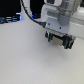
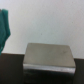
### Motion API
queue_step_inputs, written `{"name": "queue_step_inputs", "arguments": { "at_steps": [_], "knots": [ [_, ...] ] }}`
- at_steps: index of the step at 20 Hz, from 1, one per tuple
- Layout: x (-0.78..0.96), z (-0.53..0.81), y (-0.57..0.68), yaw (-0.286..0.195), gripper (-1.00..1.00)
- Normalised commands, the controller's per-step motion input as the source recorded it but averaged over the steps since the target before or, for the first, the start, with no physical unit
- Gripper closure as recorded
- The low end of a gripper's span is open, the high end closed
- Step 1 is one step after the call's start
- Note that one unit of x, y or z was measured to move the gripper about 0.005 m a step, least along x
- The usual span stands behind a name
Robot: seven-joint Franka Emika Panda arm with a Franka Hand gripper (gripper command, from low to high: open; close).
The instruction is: Open the kcup holder, insert the kcup into the holder, and close the kcup holder
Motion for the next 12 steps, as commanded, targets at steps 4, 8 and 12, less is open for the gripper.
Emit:
{"name": "queue_step_inputs", "arguments": {
  "at_steps": [4,8,12],
  "knots": [
    [0.0,-0.18,0.08,0.27,-1.0],
    [-0.24,-0.07,0.18,0.215,-1.0],
    [-0.27,0.02,0.36,0.132,-1.0]
  ]
}}
